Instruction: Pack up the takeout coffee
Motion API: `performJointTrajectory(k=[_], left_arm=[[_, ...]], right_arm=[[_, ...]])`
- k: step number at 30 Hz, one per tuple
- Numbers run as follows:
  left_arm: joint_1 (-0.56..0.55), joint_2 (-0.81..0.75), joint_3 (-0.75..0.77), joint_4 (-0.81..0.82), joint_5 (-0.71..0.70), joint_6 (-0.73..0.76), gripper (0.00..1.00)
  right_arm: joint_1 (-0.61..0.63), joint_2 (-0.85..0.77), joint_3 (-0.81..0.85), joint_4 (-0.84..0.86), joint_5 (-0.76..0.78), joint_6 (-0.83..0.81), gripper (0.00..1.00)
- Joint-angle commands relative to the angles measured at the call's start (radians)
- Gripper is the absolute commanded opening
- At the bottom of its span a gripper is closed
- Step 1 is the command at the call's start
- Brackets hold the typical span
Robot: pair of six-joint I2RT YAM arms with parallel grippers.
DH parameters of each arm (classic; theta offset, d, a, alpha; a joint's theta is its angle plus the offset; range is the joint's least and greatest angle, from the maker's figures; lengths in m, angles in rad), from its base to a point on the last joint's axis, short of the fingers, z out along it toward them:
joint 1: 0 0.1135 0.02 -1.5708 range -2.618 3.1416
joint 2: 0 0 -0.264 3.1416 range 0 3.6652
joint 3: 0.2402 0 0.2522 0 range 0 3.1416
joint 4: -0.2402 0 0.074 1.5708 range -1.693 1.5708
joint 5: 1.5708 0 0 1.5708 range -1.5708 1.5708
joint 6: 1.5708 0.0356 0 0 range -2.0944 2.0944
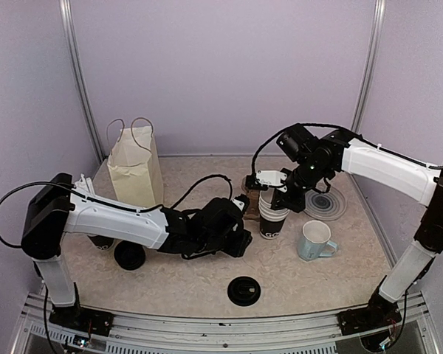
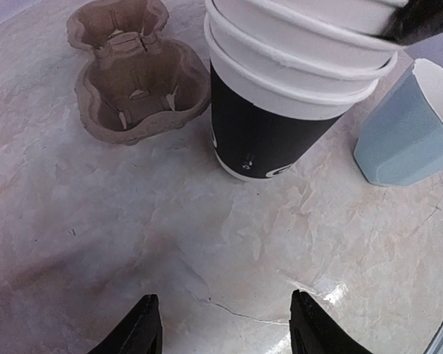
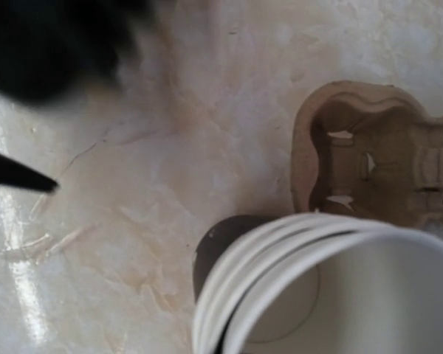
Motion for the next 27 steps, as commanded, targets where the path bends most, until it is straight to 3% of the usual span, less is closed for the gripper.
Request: performJointTrajectory(k=[1,6,8,11,23,25,27], left_arm=[[0.008,0.056,0.034,0.066,0.042,0.032,0.58],[0.013,0.073,0.028,0.128,0.064,0.027,0.58],[0.016,0.078,0.025,0.139,0.072,0.024,0.58],[0.021,0.085,0.017,0.157,0.085,0.018,0.58],[0.052,0.143,0.019,0.326,0.161,0.003,0.58],[0.055,0.145,0.021,0.35,0.168,-0.013,0.59],[0.064,0.138,0.019,0.36,0.176,-0.063,0.6]], right_arm=[[-0.006,-0.066,0.005,0.029,0.004,0.02,0.0],[-0.026,-0.066,0.011,0.034,-0.057,0.03,0.0],[-0.022,-0.085,-0.001,0.1,0.034,0.047,0.0],[-0.073,-0.057,0.097,0.025,-0.096,0.069,0.0],[-0.098,-0.039,0.029,0.01,-0.061,0.063,0.0],[-0.116,-0.039,0.069,-0.02,-0.117,0.064,0.0],[-0.116,-0.046,0.07,0.005,-0.076,0.07,0.0]])
